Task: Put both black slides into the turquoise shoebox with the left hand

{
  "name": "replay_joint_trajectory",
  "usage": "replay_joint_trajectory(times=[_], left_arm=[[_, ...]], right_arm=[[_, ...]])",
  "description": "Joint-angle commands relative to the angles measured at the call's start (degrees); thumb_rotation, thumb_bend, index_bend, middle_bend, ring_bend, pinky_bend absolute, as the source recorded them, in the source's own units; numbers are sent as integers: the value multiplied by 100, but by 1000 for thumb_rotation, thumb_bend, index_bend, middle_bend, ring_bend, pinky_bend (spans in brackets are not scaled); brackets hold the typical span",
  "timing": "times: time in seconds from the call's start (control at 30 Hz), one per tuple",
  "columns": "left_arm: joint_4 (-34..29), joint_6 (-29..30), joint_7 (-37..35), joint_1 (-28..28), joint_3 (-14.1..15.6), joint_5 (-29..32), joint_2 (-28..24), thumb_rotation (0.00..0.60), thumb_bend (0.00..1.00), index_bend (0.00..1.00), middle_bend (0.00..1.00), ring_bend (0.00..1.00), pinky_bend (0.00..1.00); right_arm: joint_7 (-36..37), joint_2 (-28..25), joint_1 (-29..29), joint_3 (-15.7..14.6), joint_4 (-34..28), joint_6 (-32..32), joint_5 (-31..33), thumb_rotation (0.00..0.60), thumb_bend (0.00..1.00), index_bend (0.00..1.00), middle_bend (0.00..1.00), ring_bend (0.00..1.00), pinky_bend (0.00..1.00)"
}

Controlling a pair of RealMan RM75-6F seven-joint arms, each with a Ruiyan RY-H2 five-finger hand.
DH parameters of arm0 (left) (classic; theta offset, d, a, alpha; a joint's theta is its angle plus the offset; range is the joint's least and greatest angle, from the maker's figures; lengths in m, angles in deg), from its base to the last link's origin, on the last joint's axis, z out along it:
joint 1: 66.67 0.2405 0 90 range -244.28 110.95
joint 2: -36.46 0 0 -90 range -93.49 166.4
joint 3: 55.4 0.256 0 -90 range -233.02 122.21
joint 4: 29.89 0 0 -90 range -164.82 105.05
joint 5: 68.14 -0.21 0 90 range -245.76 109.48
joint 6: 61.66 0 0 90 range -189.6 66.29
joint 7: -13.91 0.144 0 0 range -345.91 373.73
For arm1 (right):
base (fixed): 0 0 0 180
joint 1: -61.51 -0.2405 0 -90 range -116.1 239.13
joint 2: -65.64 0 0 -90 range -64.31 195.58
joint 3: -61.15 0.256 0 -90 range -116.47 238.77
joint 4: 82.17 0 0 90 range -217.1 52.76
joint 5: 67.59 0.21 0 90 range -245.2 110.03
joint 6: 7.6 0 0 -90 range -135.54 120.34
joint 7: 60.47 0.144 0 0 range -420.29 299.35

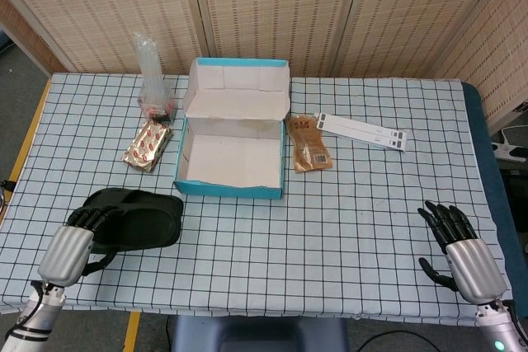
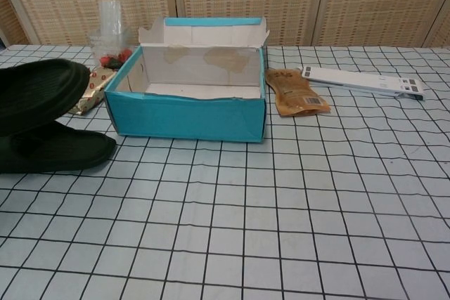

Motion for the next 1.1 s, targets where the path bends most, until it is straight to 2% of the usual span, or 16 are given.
replay_joint_trajectory(times=[0.03, 0.07, 0.1, 0.17, 0.27, 0.37, 0.6, 0.77, 0.97, 1.1], left_arm=[[-391, -465, 94, -414, -351, 313, -123, 600, 472, 556, 643, 565, 634], [-445, -590, 122, -519, -436, 404, -131, 600, 472, 555, 643, 565, 634], [-520, -854, 233, -824, -683, 523, -87, 600, 472, 555, 642, 565, 633], [-517, -1611, 562, -1518, -1232, 1303, 81, 600, 471, 554, 639, 565, 631], [-386, -2087, 889, -2088, -1618, 2040, 293, 600, 471, 553, 637, 565, 630], [23, -2398, 1093, -2601, -1856, 2506, 607, 600, 471, 553, 638, 565, 633], [1243, -3308, 1040, -3704, -2166, 3548, 1348, 600, 470, 553, 639, 565, 634], [2342, -3834, 911, -4381, -2221, 3967, 1880, 600, 470, 553, 638, 565, 633], [3536, -4341, 633, -4856, -2176, 4432, 2380, 600, 470, 549, 636, 565, 631], [4050, -4642, 324, -4998, -2166, 4597, 2589, 600, 470, 545, 634, 565, 630]], right_arm=[[2, 2, -4, 3, 3, 8, 8, 600, 224, 0, 0, 0, 0], [2, 5, -7, 5, 3, 15, 15, 600, 224, 0, 0, 0, 0], [4, 10, -16, 8, 9, 44, 39, 600, 224, 0, 0, 0, 0], [0, 16, -39, 32, 25, 100, 109, 600, 224, 0, 0, 0, 0], [7, 20, -56, 66, 44, 149, 206, 600, 224, 0, 0, 0, 0], [3, 29, -78, 112, 77, 203, 319, 600, 224, 0, 0, 0, 0], [10, 40, -107, 208, 144, 292, 564, 600, 224, 0, 0, 0, 0], [24, 23, -101, 227, 157, 307, 641, 600, 224, 0, 0, 0, 0], [52, -14, -71, 247, 159, 268, 698, 600, 224, 0, 0, 0, 0], [73, -18, -74, 267, 174, 287, 750, 600, 224, 0, 0, 0, 0]])
